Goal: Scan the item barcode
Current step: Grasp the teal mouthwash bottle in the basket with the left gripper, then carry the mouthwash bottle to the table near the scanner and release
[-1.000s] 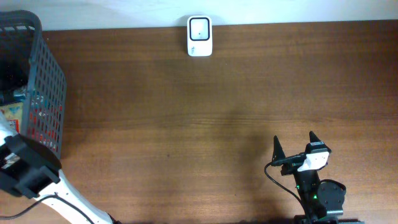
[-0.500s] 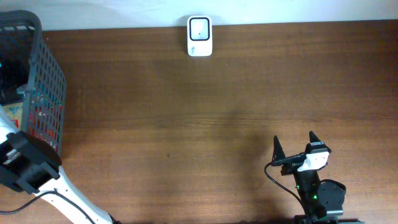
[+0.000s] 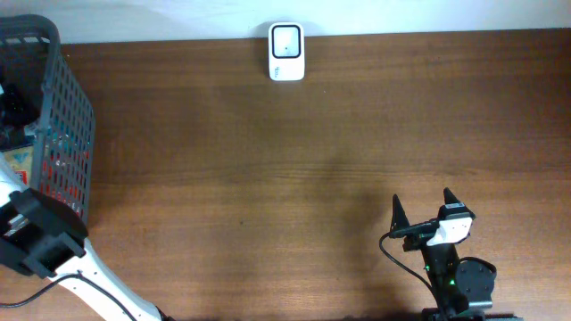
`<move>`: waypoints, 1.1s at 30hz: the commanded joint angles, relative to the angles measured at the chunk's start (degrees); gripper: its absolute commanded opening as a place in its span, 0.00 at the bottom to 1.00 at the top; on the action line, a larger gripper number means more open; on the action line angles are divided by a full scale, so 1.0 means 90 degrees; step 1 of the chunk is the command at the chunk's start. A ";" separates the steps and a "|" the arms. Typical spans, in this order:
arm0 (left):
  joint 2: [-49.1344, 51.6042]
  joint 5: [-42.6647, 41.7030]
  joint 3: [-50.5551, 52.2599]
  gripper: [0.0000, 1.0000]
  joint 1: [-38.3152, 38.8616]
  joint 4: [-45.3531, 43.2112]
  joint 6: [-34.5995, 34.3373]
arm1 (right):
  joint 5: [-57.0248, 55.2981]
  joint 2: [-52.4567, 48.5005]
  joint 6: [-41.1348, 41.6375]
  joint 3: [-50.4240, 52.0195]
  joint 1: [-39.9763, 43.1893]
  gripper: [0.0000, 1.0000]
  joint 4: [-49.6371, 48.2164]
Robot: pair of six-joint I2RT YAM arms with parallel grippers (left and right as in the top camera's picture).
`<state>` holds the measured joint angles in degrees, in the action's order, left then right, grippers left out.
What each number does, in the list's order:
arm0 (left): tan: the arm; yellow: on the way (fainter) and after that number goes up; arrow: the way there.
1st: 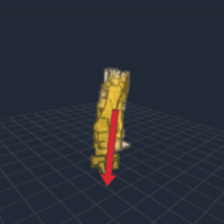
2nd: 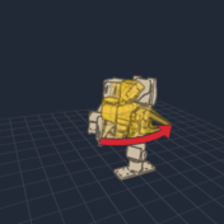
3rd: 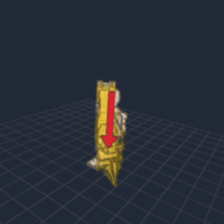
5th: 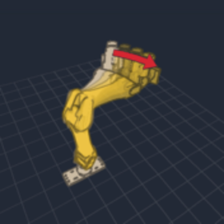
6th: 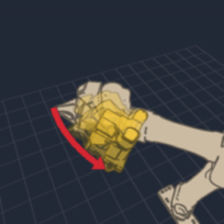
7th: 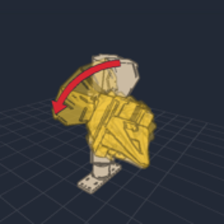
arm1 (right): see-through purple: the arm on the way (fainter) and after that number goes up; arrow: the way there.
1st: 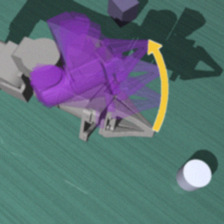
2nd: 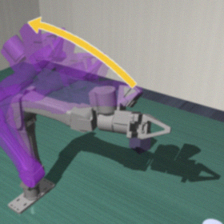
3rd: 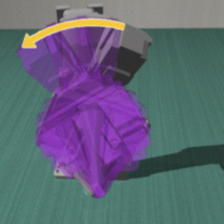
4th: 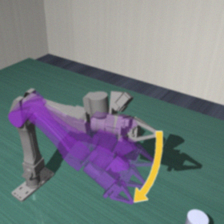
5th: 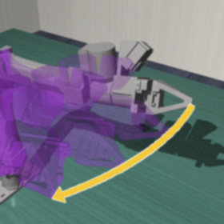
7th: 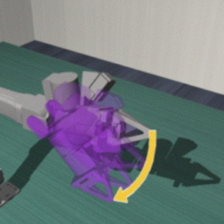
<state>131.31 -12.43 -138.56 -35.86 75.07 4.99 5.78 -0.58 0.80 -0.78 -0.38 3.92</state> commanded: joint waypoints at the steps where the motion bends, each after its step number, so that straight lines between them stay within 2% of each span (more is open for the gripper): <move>1: -0.0141 -0.0153 -0.0092 0.10 -0.0024 0.0073 -0.0027 | -0.0051 0.0041 -0.0041 0.0051 -0.0034 0.99 0.0015; 5: -0.0376 -0.0219 -0.0879 0.09 -0.0024 0.0087 -0.0418 | -0.0051 0.0041 -0.0041 0.0051 -0.0034 0.99 0.0015; 7: -0.1003 -0.0216 -0.1535 0.10 -0.0024 0.0046 -0.0476 | -0.0051 0.0041 -0.0041 0.0051 -0.0034 0.99 0.0015; 11: -0.2118 -0.0221 -0.1712 0.14 -0.0022 -0.0464 -0.1297 | -0.0051 0.0041 -0.0041 0.0051 -0.0034 0.99 0.0015; 13: -0.2569 -0.0942 -0.1712 0.11 -0.0022 -0.0731 -0.1392 | -0.0051 0.0041 -0.0041 0.0051 -0.0034 0.99 0.0015; 14: -0.2720 -0.1651 -0.1712 0.10 -0.0015 -0.0845 -0.1418 | -0.0051 0.0041 -0.0041 0.0051 -0.0034 0.99 0.0015; 15: -0.2846 -0.2361 -0.1712 0.10 0.0068 -0.0979 -0.1649 | -0.0051 0.0044 -0.0041 0.0051 -0.0034 0.99 0.0015; 17: -0.2926 -0.3198 -0.1712 0.10 0.0406 -0.1243 -0.2069 | -0.0051 0.0044 -0.0041 0.0051 -0.0034 0.98 0.0015; 19: -0.2926 -0.3504 -0.1712 0.10 0.0874 -0.1292 -0.2198 | -0.0051 0.0044 -0.0041 0.0051 -0.0034 0.99 0.0015; 22: -0.2912 -0.3383 -0.1693 0.11 0.2169 -0.1290 -0.2193 | -0.0051 0.0044 -0.0041 0.0051 -0.0034 0.99 0.0015; 25: -0.2671 -0.1710 -0.1693 0.13 0.3558 -0.1039 -0.2191 | -0.0051 0.0044 -0.0041 0.0051 -0.0034 0.99 0.0015; 26: -0.2543 -0.1484 -0.1693 0.12 0.3830 -0.0925 -0.2188 | -0.0051 0.0041 -0.0041 0.0051 -0.0034 0.99 0.0015; 28: -0.1948 -0.1321 -0.1693 0.13 0.4510 -0.0738 -0.2069 | -0.0051 0.0044 -0.0041 0.0051 -0.0034 0.99 0.0015; 33: -0.0364 -0.1299 -0.1693 0.12 0.5518 -0.0920 -0.2067 | -0.0051 0.0041 -0.0041 0.0051 -0.0034 0.99 0.0015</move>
<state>123.94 -23.92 -153.01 10.61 68.29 -13.93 5.56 -0.58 0.78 -0.78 -0.38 3.92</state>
